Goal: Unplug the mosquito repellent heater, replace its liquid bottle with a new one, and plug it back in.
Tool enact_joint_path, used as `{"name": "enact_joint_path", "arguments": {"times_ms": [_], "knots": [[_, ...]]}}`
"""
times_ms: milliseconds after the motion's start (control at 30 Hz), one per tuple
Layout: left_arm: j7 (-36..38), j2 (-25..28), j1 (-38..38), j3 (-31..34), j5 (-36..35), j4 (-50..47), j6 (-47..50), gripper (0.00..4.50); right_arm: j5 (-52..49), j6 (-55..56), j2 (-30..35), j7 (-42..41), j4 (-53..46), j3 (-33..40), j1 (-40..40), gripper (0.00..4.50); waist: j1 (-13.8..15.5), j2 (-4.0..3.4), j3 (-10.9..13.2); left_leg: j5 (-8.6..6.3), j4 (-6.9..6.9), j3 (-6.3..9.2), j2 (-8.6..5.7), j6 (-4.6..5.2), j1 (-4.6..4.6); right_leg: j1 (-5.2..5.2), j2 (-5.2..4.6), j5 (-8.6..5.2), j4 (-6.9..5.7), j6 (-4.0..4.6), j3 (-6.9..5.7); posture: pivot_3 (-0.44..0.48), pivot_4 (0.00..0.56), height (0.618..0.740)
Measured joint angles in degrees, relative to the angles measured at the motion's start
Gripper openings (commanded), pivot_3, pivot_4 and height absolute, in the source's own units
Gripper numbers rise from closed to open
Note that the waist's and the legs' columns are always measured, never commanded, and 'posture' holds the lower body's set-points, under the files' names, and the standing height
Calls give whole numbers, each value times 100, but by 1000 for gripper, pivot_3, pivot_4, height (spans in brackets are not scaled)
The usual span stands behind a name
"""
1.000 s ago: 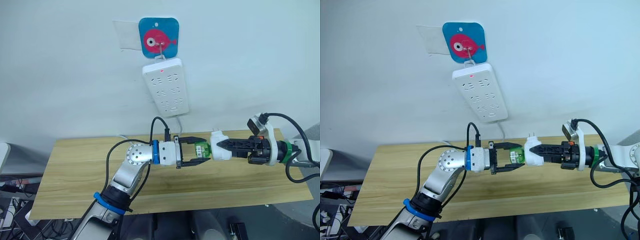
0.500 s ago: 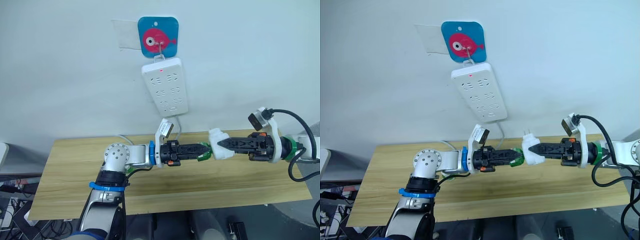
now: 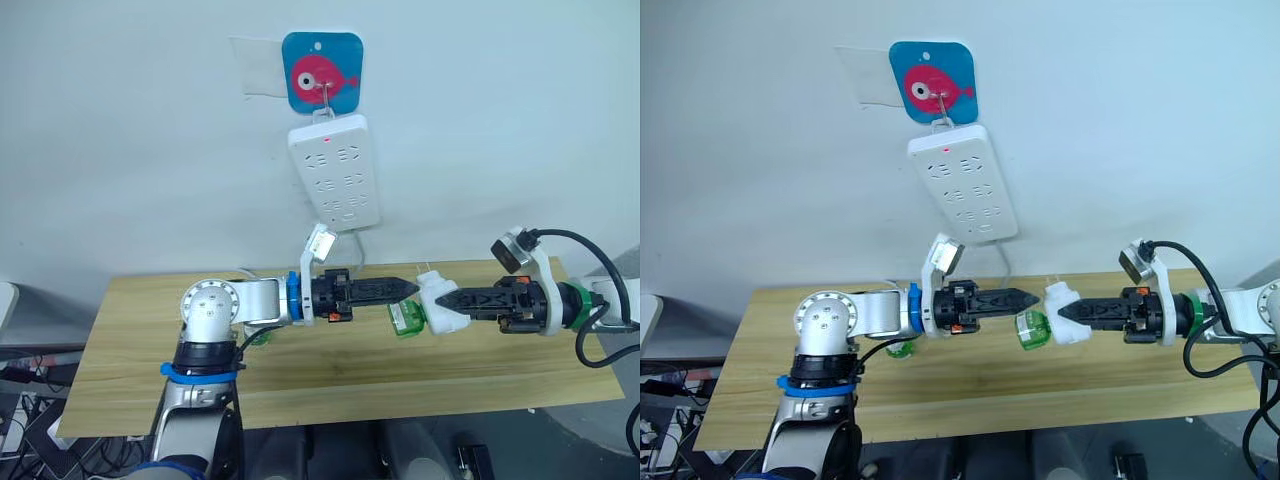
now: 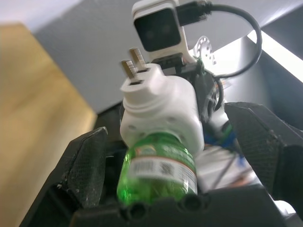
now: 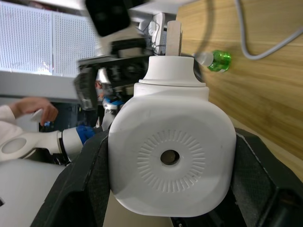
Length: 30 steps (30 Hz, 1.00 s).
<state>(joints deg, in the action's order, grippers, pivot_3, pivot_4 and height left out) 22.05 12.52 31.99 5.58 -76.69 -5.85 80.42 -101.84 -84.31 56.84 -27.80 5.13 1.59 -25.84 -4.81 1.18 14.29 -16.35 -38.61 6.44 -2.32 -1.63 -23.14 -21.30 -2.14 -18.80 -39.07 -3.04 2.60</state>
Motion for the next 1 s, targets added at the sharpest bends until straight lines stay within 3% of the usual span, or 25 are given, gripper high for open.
{"name": "enact_joint_path", "arguments": {"times_ms": [67,167,233,333,500,633,1000], "knots": [[483,467,-121,-326,465,-674,-460,4488,18,-7,3,-9,114,11,2,3004,-1,5,6,1,3,-1,1,-1,-1,-1,0,0,3,0,2,-122,271,740],[1786,1492,-604,-1022,1815,-1893,-1952,4488,161,-20,11,-23,361,81,5,3004,-6,-9,17,3,31,-21,1,-5,11,-1,0,0,9,1,16,-113,267,740],[2722,1876,-1283,-1477,3108,-2430,-3790,4488,249,-32,-22,-23,536,95,-25,3004,5,-13,19,3,47,-26,1,-5,13,-2,-2,0,20,2,21,-106,264,740],[3348,1910,-1680,-2010,4815,-2204,-6266,4488,334,-60,-102,-21,716,115,-101,3004,74,-17,25,0,48,-21,2,0,10,-5,-6,1,20,5,16,-105,260,740],[3344,1430,-1600,-2375,6746,-711,-9677,4488,256,-164,-186,25,834,158,-277,3004,200,-18,25,-9,43,-19,0,17,8,-5,-14,5,20,8,14,-105,251,740],[3034,1005,-1262,-2530,7557,396,-11248,4488,141,-244,-186,61,827,163,-281,3004,228,-18,25,-9,43,-11,0,17,-9,-18,-15,5,20,8,3,-106,251,740],[2097,517,-714,-2694,8769,1327,-12553,4488,-359,-141,-146,330,673,166,-134,3004,158,-18,25,-9,28,-9,0,18,-12,-19,-14,6,6,7,0,-120,240,740]]}}
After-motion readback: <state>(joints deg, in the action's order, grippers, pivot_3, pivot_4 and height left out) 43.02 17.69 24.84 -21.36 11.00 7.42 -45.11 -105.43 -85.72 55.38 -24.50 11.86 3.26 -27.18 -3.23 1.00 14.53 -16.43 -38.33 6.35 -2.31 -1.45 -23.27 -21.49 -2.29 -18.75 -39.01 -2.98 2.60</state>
